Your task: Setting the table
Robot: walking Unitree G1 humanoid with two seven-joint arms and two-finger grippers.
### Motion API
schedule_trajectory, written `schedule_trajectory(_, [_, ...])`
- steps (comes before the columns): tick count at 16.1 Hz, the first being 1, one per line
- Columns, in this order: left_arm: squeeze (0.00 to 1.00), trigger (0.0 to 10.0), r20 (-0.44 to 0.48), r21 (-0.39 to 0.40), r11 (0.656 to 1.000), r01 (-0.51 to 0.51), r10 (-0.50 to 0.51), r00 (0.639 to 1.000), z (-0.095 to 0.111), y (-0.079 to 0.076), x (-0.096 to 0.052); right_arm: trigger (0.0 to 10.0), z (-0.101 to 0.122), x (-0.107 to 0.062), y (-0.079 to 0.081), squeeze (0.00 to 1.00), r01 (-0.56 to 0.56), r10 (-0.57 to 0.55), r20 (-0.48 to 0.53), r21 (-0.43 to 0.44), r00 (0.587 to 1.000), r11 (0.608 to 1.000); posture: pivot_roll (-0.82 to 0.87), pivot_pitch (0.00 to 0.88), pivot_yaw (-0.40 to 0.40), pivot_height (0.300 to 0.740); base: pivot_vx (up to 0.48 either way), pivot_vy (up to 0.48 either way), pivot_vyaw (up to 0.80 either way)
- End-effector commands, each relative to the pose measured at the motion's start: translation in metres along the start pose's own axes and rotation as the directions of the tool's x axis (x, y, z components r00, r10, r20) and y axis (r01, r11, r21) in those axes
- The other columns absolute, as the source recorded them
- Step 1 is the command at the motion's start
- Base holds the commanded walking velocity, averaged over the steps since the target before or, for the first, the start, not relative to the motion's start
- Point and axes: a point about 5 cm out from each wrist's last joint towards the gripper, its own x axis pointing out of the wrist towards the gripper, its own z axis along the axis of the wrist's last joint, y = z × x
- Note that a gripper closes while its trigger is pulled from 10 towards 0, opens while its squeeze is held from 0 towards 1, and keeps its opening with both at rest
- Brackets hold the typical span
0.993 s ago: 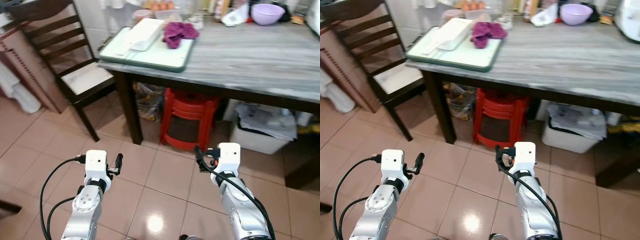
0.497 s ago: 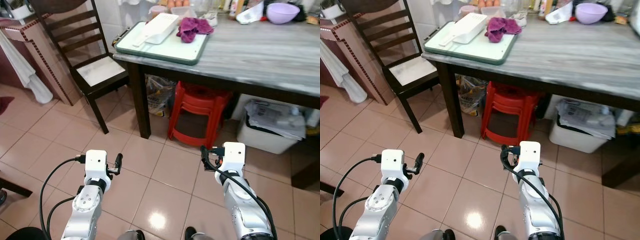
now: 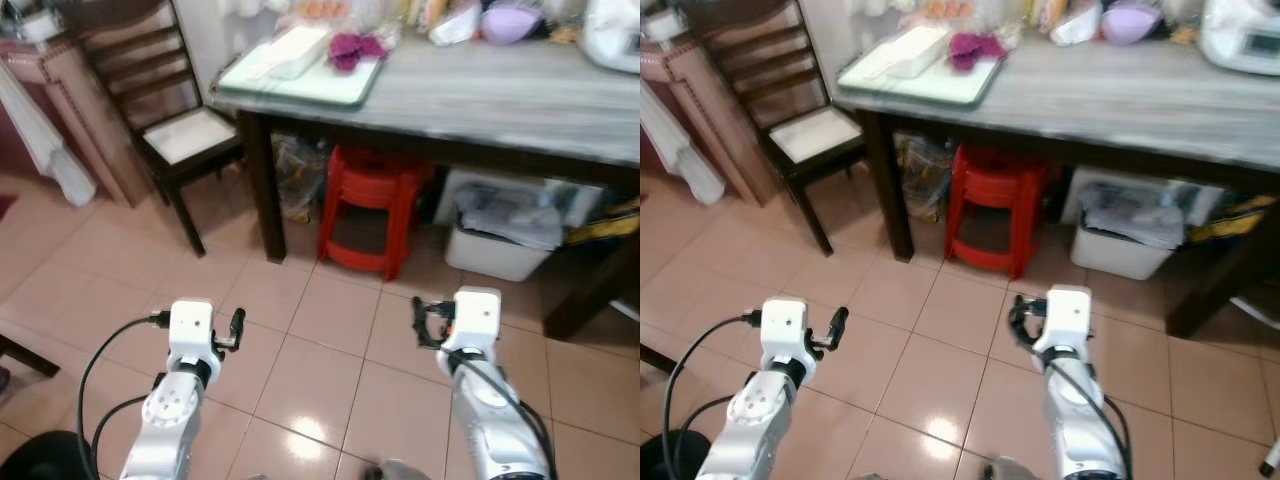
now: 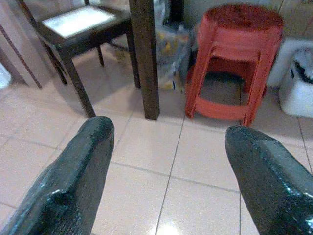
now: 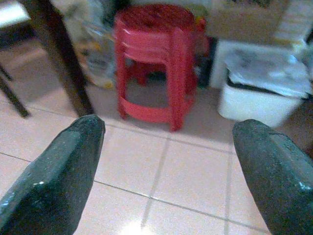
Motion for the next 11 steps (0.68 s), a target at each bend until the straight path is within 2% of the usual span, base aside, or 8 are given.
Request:
schedule_trajectory(1, [0.00,10.0,0.014,-0.012,1.000,-0.012,0.012,1.000,0.0020,0.0048,-0.0010,10.0,0.0093,0.0016,0.0032,0.00,-0.019,0.019,0.042,-0.001,0.999,1.000,-0.08,0.116,0.074,0.740,0.000,0.000,0.00])
schedule_trajectory(4, [0.00,10.0,0.031,-0.025,0.999,0.025,-0.024,0.999,0.0061,0.0034,0.0004,10.0,0.0104,0.0030,0.0023,0.00,-0.022,0.022,0.041,0.019,0.999,1.000,-0.08,0.110,0.075,0.740,0.000,0.000,0.00])
schedule_trajectory(6, [0.00,10.0,0.036,-0.032,0.999,0.036,-0.035,0.999,0.0072,0.0014,0.0008,10.0,0.0102,0.0034,0.0025,0.00,-0.024,0.023,0.039,0.020,0.999,1.000,-0.08,0.109,0.076,0.740,0.000,0.000,-0.75])
schedule_trajectory(8, [0.00,10.0,0.037,-0.034,0.998,0.046,-0.044,0.998,0.0071,-0.0002,0.0003,10.0,0.0099,0.0029,0.0036,0.00,-0.029,0.028,0.041,0.023,0.999,0.999,-0.08,0.109,0.077,0.740,0.000,-0.313,-0.78])
schedule_trajectory(11, [0.00,10.0,0.035,-0.038,0.998,0.055,-0.053,0.998,0.0065,-0.0005,-0.0003,10.0,0.0101,0.0023,0.0044,0.00,-0.037,0.036,0.047,0.030,0.998,0.999,-0.08,0.113,0.079,0.740,0.000,-0.340,-0.30])
